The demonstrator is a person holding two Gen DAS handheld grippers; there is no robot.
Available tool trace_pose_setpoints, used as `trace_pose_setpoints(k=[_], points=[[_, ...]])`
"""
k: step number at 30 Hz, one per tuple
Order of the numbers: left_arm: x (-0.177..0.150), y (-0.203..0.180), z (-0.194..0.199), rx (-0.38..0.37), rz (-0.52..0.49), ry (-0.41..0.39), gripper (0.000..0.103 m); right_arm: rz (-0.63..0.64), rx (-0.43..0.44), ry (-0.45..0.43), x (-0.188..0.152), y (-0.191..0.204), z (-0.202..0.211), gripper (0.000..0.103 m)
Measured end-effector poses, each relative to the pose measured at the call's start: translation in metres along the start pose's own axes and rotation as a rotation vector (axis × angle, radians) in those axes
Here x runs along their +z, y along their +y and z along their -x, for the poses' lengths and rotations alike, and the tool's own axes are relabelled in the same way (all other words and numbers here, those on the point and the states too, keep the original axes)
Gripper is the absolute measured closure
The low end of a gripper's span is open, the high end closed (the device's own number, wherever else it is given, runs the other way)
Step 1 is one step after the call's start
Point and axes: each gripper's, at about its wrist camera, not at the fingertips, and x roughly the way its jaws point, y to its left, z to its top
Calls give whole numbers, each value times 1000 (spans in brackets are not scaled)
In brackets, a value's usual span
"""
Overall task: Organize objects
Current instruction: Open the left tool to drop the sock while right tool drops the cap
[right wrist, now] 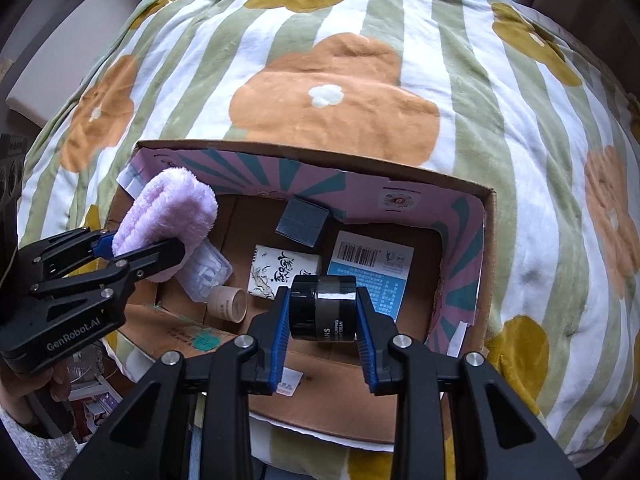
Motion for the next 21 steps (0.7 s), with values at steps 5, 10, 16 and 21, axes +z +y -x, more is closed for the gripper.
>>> trace_pose_setpoints(k=[5,10,16,21], points=[[1,-3,-1,53,-31,-1,0,2,-49,0,1,-3,-3,29],[-7,1,-16,53,-6,2,0,-30,-22,33,-3,-16,-10,6],[-19,-6,-42,71,-16,2,0,-46,-27,21,-5,-19,-10,6],[-22,-12,-55,63,-11,3,0,-61,-23,3,-4,-20,-6,6]])
